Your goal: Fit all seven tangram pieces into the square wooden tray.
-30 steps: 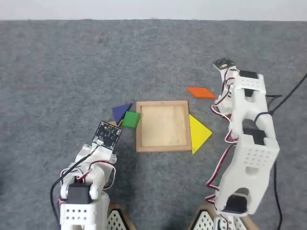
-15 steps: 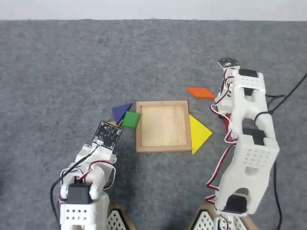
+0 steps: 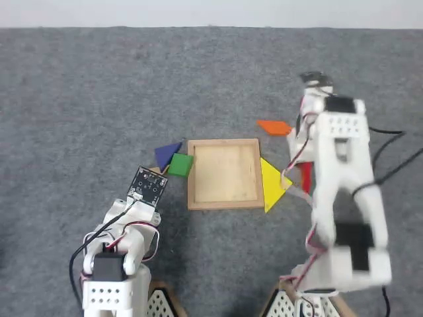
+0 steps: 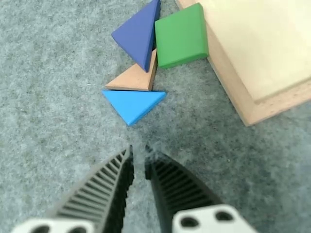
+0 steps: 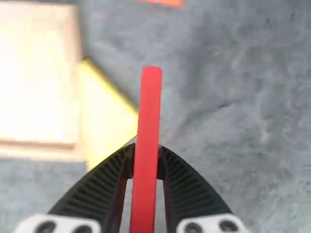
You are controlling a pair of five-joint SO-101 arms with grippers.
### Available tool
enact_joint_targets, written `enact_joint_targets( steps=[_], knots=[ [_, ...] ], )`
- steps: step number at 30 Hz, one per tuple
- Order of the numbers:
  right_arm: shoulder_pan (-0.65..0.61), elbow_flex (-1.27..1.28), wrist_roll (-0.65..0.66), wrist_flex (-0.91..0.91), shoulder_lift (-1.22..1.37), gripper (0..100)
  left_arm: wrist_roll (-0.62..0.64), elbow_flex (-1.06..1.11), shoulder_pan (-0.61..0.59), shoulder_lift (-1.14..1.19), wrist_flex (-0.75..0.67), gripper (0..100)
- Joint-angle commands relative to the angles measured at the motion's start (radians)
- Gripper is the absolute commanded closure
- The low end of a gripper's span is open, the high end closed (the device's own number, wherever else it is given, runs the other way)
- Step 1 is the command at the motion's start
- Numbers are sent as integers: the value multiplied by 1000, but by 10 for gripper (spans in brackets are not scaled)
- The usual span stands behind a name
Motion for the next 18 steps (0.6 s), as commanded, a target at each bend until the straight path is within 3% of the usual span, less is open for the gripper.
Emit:
enact_joint_targets(
  steps=[1, 7, 13, 18],
  knots=[
    [-105, 124, -11, -21, -303, 991, 3, -8, -3, -3, 5, 958],
    [-289, 229, -74, -173, -361, 991, 3, -8, -3, -3, 5, 958],
    [-483, 164, -281, -335, -91, 991, 3, -8, -3, -3, 5, 958],
    [-512, 38, -420, -410, 128, 991, 3, -8, -3, -3, 5, 958]
  ],
)
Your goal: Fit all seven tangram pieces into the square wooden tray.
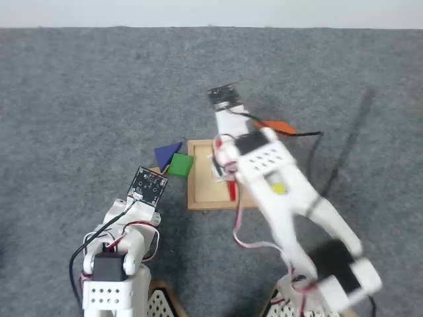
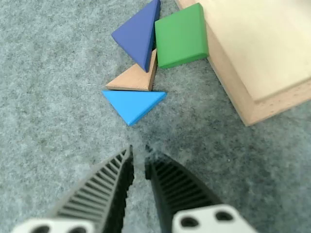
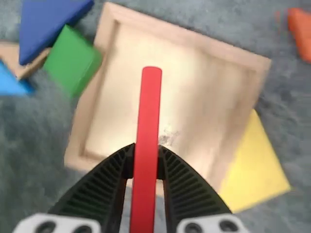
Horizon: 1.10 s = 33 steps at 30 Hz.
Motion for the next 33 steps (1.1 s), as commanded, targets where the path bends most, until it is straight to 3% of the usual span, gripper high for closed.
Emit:
enact_joint_targets(
  steps=[1, 16, 25, 33],
  knots=[
    [-15, -120, -89, -58, 104, 991, 3, -8, -3, -3, 5, 958],
    [-119, -172, -147, -188, 266, 984, 3, -8, -3, -3, 5, 958],
    [-113, -172, -147, -202, 306, 734, 3, -8, -3, -3, 5, 958],
    [-1, -166, -87, -194, 257, 721, 3, -8, -3, -3, 5, 958]
  ],
)
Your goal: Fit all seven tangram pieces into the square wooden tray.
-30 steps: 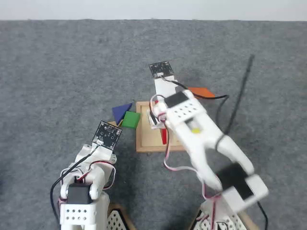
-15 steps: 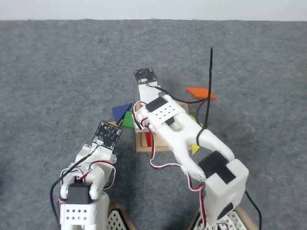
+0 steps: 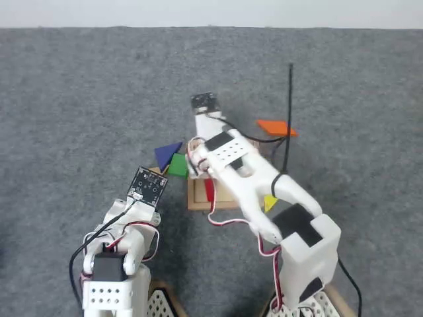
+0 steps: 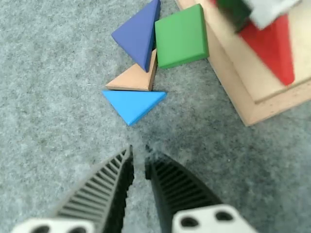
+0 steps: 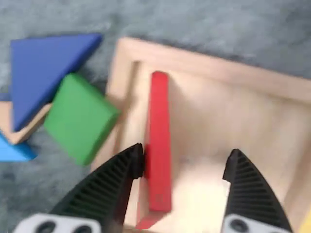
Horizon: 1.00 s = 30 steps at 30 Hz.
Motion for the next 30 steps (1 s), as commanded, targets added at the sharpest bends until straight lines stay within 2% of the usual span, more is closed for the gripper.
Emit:
enact_joint_targets(
  steps=[1, 12, 23, 26, 30],
  knots=[
    [59, -37, 35, -1, -62, 721, 3, -8, -3, -3, 5, 958],
    [51, -12, 31, 8, -58, 721, 3, -8, -3, -3, 5, 958],
    [-127, -28, 31, 8, -12, 721, 3, -8, -3, -3, 5, 958],
    [-128, -28, 29, 5, -13, 720, 3, -8, -3, -3, 5, 958],
    [-48, -28, -38, 12, -13, 720, 3, -8, -3, -3, 5, 958]
  ],
)
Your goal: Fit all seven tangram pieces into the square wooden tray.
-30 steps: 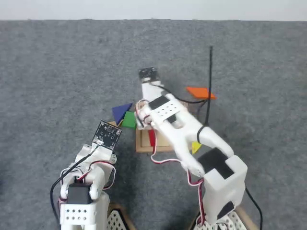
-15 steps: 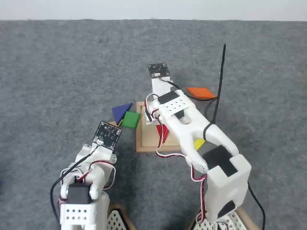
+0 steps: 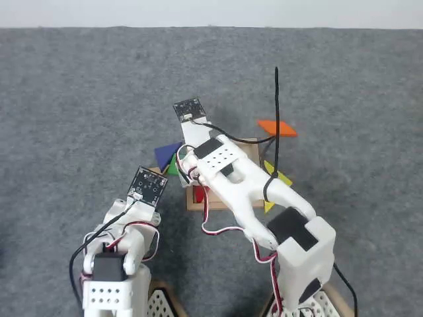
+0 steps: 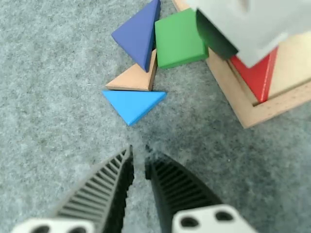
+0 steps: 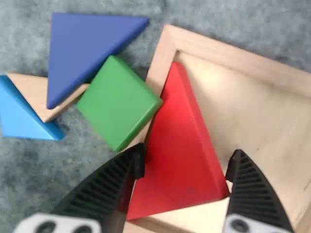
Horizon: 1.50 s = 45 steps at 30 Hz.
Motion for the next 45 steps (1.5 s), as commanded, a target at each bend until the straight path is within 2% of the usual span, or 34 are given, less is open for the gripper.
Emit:
enact_joint_targets(
  steps=[1, 6, 14, 19, 25, 28, 34, 39, 45],
  knots=[
    [70, -29, -40, 12, -12, 720, 3, -8, -3, -3, 5, 958],
    [79, -29, -35, 10, -13, 719, 3, -8, -3, -3, 5, 958],
    [-76, -29, -35, 7, -10, 718, 3, -8, -3, -3, 5, 958],
    [-44, -51, 35, 25, -12, 701, 3, -8, -3, -3, 5, 958],
    [-36, -98, 55, 77, -12, 545, 3, -8, -3, -3, 5, 958],
    [-31, -109, 63, 81, -13, 503, 3, -8, -3, -3, 5, 958],
    [-27, -103, 167, 108, -96, 501, 3, -8, -3, -3, 5, 958],
    [41, -37, 164, 64, -111, 501, 3, -8, -3, -3, 5, 958],
    [51, 0, 164, 21, -61, 506, 3, -8, -3, -3, 5, 958]
  ],
)
